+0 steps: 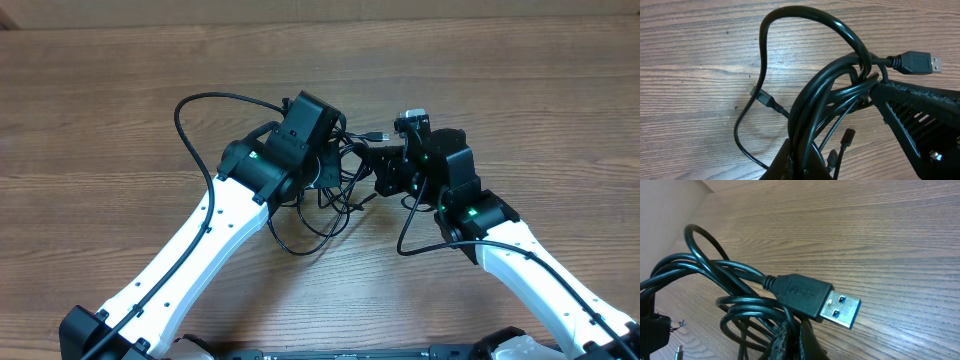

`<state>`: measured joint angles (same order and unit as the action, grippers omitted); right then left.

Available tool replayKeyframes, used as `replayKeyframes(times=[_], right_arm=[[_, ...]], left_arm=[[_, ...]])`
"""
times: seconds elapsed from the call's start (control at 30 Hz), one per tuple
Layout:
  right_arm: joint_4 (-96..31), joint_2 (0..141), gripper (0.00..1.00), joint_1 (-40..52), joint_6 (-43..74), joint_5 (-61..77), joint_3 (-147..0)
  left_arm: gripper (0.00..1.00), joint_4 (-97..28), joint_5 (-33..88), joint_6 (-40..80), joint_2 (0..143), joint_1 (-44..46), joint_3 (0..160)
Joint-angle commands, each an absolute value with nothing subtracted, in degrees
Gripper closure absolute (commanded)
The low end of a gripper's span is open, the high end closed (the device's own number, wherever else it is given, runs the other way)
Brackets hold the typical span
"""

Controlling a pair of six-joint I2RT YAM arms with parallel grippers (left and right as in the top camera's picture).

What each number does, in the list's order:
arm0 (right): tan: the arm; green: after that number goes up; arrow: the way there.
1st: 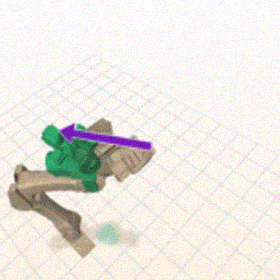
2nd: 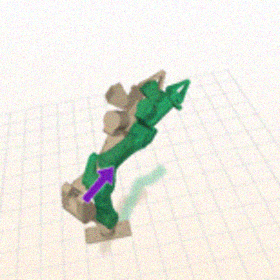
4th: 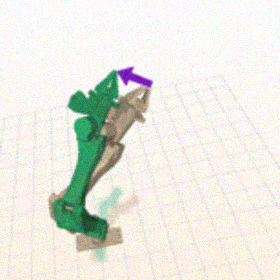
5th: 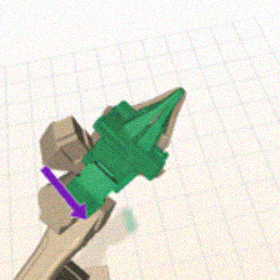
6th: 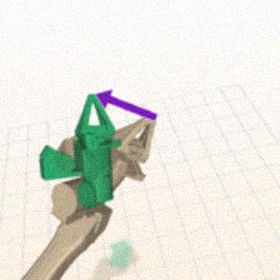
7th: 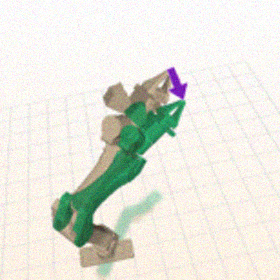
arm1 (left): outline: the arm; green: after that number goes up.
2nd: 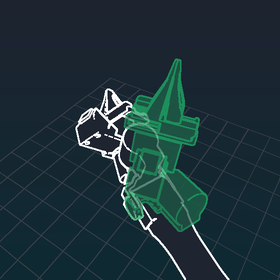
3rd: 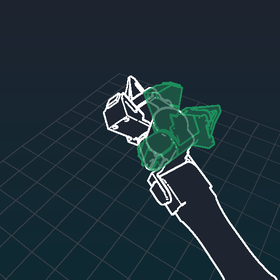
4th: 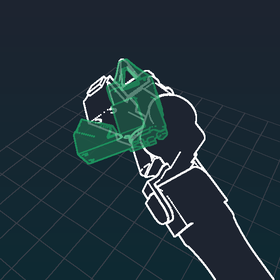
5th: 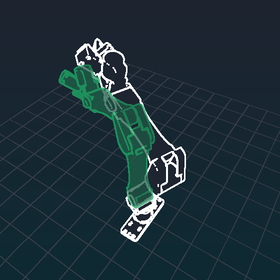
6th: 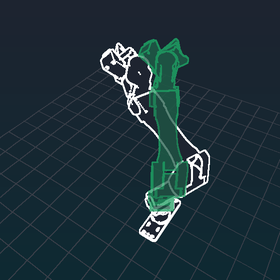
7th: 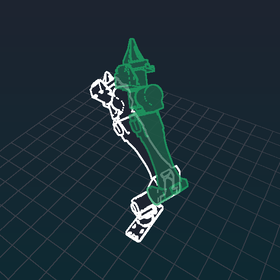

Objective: Untangle cables

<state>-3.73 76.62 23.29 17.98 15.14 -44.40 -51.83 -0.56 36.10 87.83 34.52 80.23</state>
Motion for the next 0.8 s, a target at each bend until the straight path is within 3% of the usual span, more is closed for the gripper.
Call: replayKeyframes(times=[0.0,0.2,0.5,0.77], right_arm=[[-3.27,76.69,0.96,23.18,17.91,16.86,-45.06],[-1.91,76.69,0.96,23.18,18.5,26.89,-45.08],[4.38,76.69,0.96,23.16,30.92,39.24,-45.08],[9.58,76.69,0.96,23.16,36.03,42.35,-45.08]], left_arm=[[0.96,-51.55,1.1,36.91,87.74,34.98,80.75],[0.96,-51.57,-2.81,36.86,87.74,34.96,80.75],[0.96,-51.57,-3.36,36.86,87.74,34.96,80.75],[0.95,-51.57,-3.38,36.86,87.74,34.96,80.75]])
